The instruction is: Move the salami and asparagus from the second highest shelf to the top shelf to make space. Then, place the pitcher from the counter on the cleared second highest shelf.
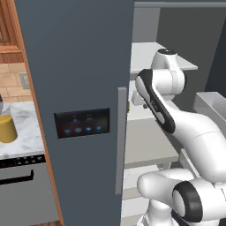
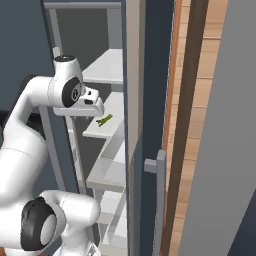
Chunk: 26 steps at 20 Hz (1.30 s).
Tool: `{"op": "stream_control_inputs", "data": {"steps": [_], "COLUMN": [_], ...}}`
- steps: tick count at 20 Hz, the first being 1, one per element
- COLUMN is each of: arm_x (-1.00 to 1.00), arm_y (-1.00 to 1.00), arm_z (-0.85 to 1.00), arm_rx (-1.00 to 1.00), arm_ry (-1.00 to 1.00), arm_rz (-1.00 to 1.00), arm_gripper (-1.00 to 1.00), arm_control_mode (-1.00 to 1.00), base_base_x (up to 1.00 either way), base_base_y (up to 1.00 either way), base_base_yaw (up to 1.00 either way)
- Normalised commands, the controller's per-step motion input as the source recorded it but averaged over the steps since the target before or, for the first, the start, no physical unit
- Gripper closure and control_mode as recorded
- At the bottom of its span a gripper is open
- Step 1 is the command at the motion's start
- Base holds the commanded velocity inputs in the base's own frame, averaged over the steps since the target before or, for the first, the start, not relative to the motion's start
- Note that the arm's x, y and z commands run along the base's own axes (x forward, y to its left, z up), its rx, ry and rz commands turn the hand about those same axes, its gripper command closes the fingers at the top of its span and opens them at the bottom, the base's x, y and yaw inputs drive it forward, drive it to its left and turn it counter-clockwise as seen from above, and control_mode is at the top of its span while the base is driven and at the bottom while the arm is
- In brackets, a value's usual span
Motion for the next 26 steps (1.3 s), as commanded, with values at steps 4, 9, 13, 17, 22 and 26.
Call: {"op": "stream_control_inputs", "data": {"steps": [4, 9, 13, 17, 22, 26], "arm_x": [-0.05, -0.24, -0.24, -0.06, 0.0, 0.0], "arm_y": [0.0, 0.0, -0.04, -0.08, -0.25, -0.26], "arm_z": [0.0, -0.12, -0.34, -0.35, -0.11, 0.0], "arm_rx": [0.0, 0.0, 0.0, 0.0, 0.0, 0.0], "arm_ry": [0.0, -0.16, -0.32, -0.32, -0.16, -0.01], "arm_rz": [0.0, 0.0, 0.0, 0.0, 0.0, 0.0], "arm_gripper": [-1.0, -1.0, -1.0, -1.0, -1.0, -1.0], "arm_control_mode": [-1.0, -1.0, -1.0, -1.0, -1.0, -1.0], "base_base_x": [0.0, 0.0, 0.0, 0.0, 0.0, 0.0], "base_base_y": [0.0, 0.0, 0.0, 0.0, 0.0, 0.0], "base_base_yaw": [0.0, 0.0, 0.0, 0.0, 0.0, 0.0]}}
